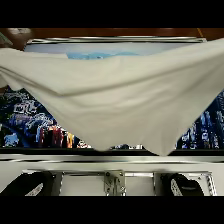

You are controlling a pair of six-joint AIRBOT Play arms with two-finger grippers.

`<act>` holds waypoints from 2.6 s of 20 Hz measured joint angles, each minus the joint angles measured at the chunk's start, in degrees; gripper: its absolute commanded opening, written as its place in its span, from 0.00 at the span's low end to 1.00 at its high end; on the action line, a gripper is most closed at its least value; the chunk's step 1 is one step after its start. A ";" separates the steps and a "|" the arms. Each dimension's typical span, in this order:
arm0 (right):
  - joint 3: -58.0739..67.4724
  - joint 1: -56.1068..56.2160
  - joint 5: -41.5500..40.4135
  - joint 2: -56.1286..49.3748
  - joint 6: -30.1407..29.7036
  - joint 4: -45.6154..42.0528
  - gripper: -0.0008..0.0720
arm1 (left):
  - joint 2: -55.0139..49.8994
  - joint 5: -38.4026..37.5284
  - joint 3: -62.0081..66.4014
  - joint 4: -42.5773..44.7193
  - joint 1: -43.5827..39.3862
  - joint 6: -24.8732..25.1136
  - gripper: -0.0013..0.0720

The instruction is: Fold the shirts.

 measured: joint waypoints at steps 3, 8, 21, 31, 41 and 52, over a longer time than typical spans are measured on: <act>0.00 0.00 -8.66 -5.79 0.22 2.36 0.10 | -0.33 -0.17 -7.69 -0.81 0.00 -0.07 0.08; 0.00 0.02 -22.58 -21.70 0.33 12.24 0.10 | -1.40 9.07 -28.72 -10.88 0.00 -1.25 0.08; 1.25 -1.53 13.03 -56.19 2.21 29.42 0.96 | -17.00 34.80 -52.15 -30.93 -0.68 0.33 0.08; -21.03 -14.16 40.50 -34.58 5.40 17.77 0.96 | -17.55 21.68 -42.36 -31.50 7.23 9.70 0.08; -64.65 -1.73 18.23 -20.33 11.96 27.98 0.96 | -17.55 19.78 -41.68 -31.43 7.48 12.26 0.08; -67.58 11.67 1.44 -20.98 22.32 31.43 0.96 | -17.55 19.69 -41.68 -31.41 7.48 13.14 0.08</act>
